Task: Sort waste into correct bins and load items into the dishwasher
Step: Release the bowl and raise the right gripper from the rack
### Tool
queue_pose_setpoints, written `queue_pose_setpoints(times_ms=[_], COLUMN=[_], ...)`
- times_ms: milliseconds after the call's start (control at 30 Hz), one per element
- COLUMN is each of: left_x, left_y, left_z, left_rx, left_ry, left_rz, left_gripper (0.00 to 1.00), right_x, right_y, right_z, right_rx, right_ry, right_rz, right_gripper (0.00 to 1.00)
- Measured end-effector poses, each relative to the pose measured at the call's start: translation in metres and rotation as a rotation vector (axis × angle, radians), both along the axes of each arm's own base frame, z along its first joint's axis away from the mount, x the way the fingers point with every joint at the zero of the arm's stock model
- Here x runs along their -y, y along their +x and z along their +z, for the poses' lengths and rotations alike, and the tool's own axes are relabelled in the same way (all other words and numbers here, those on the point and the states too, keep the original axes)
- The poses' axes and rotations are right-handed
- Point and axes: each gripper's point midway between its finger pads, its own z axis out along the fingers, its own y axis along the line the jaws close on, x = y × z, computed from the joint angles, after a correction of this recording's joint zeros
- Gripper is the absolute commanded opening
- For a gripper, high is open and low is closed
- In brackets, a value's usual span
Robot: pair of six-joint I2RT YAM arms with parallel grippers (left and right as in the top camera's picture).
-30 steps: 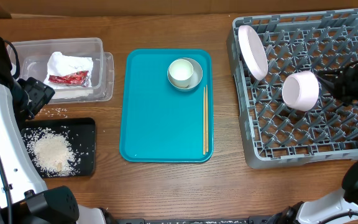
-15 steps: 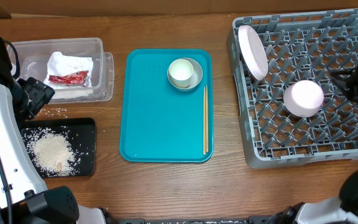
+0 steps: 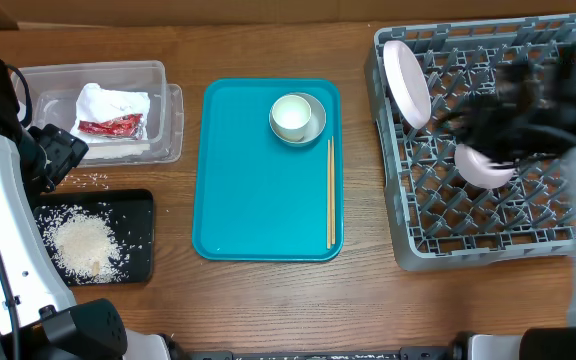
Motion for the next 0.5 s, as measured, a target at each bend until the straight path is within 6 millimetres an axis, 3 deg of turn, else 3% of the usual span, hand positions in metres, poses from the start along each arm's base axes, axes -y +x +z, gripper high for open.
queue_pose_setpoints(times_ms=[100,233,500], left_x=[0.0,0.0,0.0], left_y=[0.0,0.0,0.0], left_z=[0.0,0.0,0.0], left_rx=[0.0,0.0,0.0], left_ry=[0.0,0.0,0.0], left_rz=[0.0,0.0,0.0], left_gripper=[1.0,1.0,1.0], right_x=[-0.045,-0.088,-0.133], right_y=[-0.003,0.003,0.014], right_z=[-0.016,-0.044,-0.125], right_rx=[-0.001,0.001,-0.089], right_ry=[-0.09,-0.203,-0.366], right_rz=[0.1,0.121,0.05], right_gripper=[0.58,0.56,0.51])
